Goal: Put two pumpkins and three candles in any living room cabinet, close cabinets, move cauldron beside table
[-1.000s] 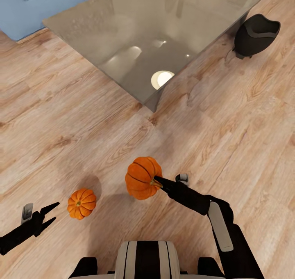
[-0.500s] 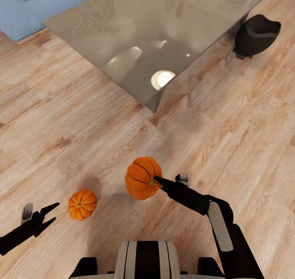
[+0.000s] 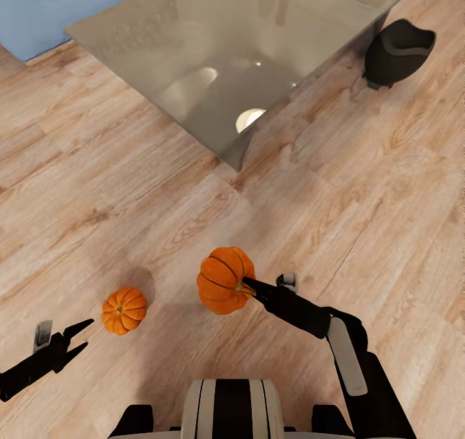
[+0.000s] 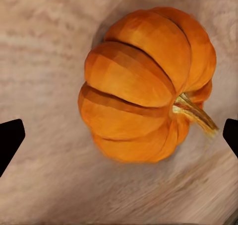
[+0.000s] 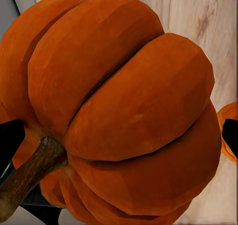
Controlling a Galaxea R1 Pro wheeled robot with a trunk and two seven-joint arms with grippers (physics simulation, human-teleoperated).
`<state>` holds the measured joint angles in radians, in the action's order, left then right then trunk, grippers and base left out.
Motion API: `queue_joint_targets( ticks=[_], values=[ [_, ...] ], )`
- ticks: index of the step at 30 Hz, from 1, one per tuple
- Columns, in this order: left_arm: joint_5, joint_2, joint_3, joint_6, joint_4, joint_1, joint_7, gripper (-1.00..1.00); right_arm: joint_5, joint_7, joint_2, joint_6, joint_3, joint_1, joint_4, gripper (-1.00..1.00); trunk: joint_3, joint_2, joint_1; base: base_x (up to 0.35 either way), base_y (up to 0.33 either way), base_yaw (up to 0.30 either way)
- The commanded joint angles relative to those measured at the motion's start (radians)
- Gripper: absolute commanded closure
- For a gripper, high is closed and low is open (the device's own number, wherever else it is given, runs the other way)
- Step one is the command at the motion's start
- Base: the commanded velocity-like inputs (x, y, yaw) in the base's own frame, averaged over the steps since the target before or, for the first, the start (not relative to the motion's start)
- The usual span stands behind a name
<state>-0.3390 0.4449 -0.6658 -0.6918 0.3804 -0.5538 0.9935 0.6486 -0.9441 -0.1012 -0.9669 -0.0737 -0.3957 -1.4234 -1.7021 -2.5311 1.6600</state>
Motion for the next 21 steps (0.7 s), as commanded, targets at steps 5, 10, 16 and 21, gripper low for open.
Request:
queue_joint_targets(
  ticks=[5, 10, 16, 21],
  values=[
    [0.0, 0.0, 0.0, 0.0, 0.0, 0.0, -0.001, -1.0, 0.002, 0.001, 0.0, -0.001, 0.0, 0.0, 0.0, 1.0, 0.0, 0.0, 0.0, -0.072, -0.075, 0.0],
    [0.0, -0.001, 0.003, 0.0, 0.0, 0.0, -0.001, -1.0, 0.002, 0.001, 0.0, -0.002, 0.0, 0.0, 0.0, 1.0, 0.0, 0.0, 0.0, -0.002, -0.204, 0.0],
    [0.0, 0.0, 0.003, 0.0, 0.0, 0.0, -0.001, -1.0, 0.002, 0.001, 0.0, -0.003, 0.0, 0.0, -0.001, 1.0, 0.0, 0.0, 0.0, 0.049, -0.034, 0.0],
    [0.0, 0.0, 0.003, 0.0, 0.0, 0.0, 0.0, -1.0, 0.002, 0.001, 0.0, -0.002, 0.014, 0.0, -0.002, 1.0, 0.0, 0.0, 0.0, 0.049, -0.002, 0.0]
  ],
)
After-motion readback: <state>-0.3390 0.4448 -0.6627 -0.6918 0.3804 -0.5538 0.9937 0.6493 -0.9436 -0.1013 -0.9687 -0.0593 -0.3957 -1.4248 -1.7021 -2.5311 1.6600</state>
